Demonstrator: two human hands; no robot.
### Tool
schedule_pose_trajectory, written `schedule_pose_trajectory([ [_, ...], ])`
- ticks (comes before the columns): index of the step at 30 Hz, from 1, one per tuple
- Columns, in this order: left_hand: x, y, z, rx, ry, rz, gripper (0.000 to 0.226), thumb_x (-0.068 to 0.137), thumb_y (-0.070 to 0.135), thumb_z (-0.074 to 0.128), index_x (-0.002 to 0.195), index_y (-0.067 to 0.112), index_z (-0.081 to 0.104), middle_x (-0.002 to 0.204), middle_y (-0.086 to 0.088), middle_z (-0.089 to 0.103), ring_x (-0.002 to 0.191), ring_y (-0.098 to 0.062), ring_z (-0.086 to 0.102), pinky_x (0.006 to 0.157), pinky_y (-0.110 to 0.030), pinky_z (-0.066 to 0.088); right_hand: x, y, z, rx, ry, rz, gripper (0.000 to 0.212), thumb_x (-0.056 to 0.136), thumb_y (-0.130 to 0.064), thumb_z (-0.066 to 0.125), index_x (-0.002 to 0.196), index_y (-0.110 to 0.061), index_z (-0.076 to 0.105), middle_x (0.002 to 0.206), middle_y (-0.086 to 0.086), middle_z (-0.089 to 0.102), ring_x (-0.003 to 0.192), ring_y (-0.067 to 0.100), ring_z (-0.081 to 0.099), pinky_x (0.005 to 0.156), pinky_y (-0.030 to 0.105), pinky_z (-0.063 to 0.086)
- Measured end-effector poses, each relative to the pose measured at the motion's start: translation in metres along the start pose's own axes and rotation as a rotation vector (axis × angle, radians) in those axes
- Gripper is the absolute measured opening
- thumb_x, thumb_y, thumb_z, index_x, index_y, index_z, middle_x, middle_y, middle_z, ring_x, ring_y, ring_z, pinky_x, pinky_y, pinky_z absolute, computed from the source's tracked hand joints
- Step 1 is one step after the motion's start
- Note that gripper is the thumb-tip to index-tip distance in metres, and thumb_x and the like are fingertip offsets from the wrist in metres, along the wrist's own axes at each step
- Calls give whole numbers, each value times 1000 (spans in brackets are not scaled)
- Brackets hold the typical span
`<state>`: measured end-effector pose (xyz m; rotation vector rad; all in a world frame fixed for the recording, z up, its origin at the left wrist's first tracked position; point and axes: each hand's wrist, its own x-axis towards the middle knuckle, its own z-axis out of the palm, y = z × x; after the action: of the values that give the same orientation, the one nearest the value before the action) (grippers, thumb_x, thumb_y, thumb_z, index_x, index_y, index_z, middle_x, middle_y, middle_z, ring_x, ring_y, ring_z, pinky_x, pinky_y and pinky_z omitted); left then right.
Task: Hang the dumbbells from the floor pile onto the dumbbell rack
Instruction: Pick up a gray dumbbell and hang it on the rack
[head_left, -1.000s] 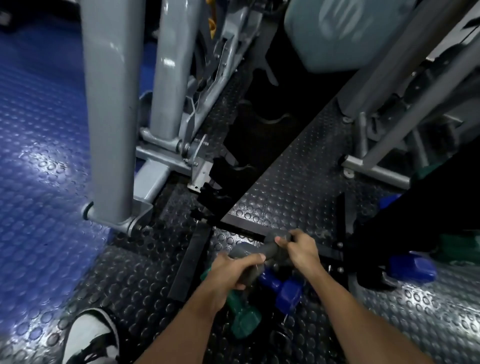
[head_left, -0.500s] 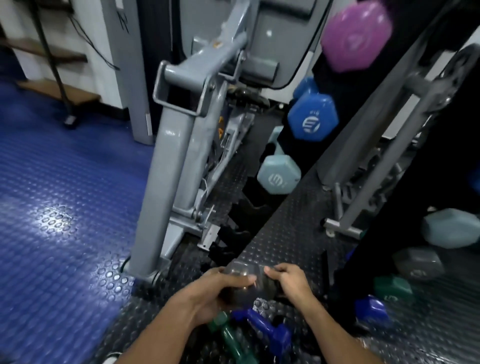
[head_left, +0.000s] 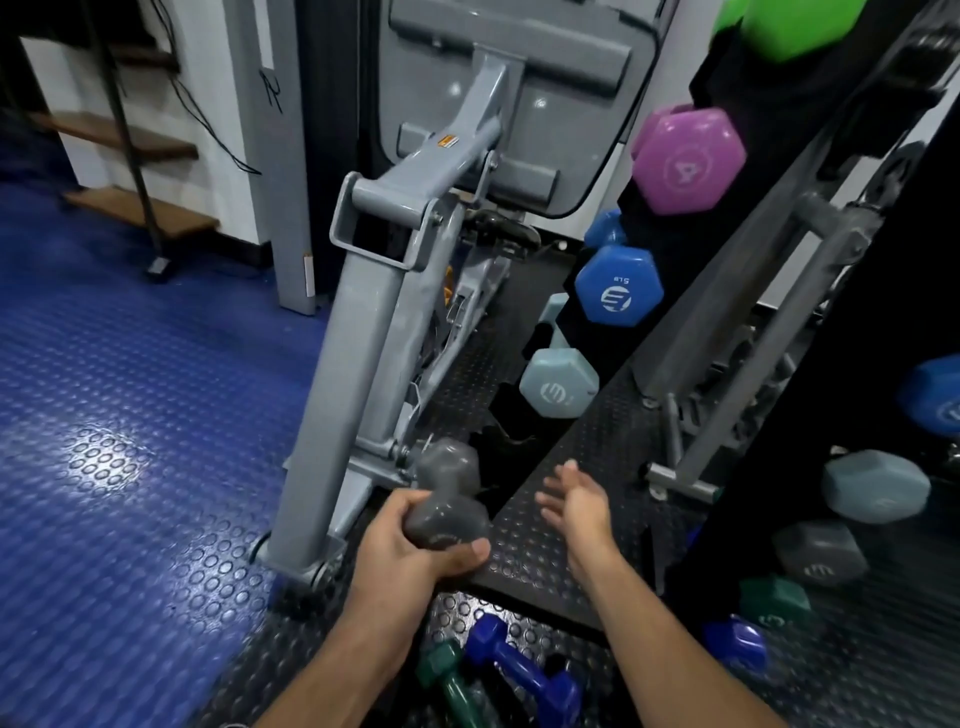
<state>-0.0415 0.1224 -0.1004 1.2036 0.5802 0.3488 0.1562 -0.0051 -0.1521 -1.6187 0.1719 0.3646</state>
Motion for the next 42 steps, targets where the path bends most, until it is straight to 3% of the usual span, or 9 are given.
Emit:
schedule_pose_trajectory([
  [4, 37, 16, -4, 82, 24, 121, 60, 55, -4, 94, 103, 17, 64, 83, 0, 77, 73, -12, 72, 66, -29, 55, 9, -37, 11, 145, -91, -72, 53, 110, -46, 37, 152, -15, 47, 148, 3, 55, 137, 24, 51, 120, 46, 37],
  [11, 101, 43, 7, 230, -84, 273, 57, 61, -11, 90, 106, 9, 60, 81, 2, 73, 69, -3, 69, 60, -16, 54, 13, -41, 19, 257, -138, -143, 54, 107, -53, 35, 152, -25, 47, 146, 2, 59, 136, 23, 54, 120, 49, 37],
  [16, 128, 38, 22, 362, -174, 327, 60, 59, -4, 94, 102, 22, 60, 83, 7, 74, 77, -12, 73, 72, -37, 62, 14, -40, 16, 162, -135, -217, 58, 103, -62, 34, 147, -29, 52, 142, 0, 63, 131, 20, 59, 115, 46, 44],
  [26, 152, 18, 44, 512, -190, 423, 61, 54, 4, 96, 100, 25, 62, 93, 7, 73, 84, -16, 73, 77, -36, 61, 22, -32, 8, 134, -201, -243, 59, 102, -64, 34, 146, -29, 54, 140, -4, 65, 130, 17, 60, 114, 45, 45],
  [31, 154, 20, 45, 606, -249, 476, 72, 56, 5, 96, 117, 20, 61, 109, 18, 62, 96, -8, 67, 79, -13, 52, 21, -31, 7, 122, -214, -251, 58, 102, -63, 33, 146, -30, 53, 138, -7, 66, 129, 14, 61, 111, 42, 47],
  [34, 156, 23, 39, 621, -303, 445, 106, 58, 10, 98, 145, 29, 42, 126, 24, 56, 105, 7, 61, 87, -1, 44, 22, -31, 9, 119, -206, -246, 61, 100, -66, 35, 147, -31, 52, 140, -7, 65, 131, 15, 60, 114, 44, 44],
  [38, 157, 21, 35, 663, -330, 438, 117, 62, 14, 98, 156, 30, 30, 133, 25, 48, 104, 25, 52, 95, -1, 40, 21, -31, 8, 126, -204, -223, 58, 103, -62, 35, 149, -30, 50, 143, -4, 63, 132, 17, 58, 116, 45, 43],
  [40, 158, 22, 36, 740, -343, 453, 116, 65, 14, 95, 158, 29, 27, 132, 21, 51, 102, 18, 56, 94, 1, 38, 21, -31, 8, 131, -207, -218, 56, 105, -59, 34, 150, -29, 50, 142, -5, 63, 132, 17, 58, 116, 44, 43],
  [42, 162, 24, 40, 847, -361, 495, 119, 67, 16, 93, 160, 30, 20, 145, 13, 50, 123, 1, 54, 108, -13, 39, 21, -31, 9, 128, -201, -219, 55, 105, -59, 35, 148, -30, 51, 139, -7, 65, 129, 14, 60, 114, 43, 45],
])
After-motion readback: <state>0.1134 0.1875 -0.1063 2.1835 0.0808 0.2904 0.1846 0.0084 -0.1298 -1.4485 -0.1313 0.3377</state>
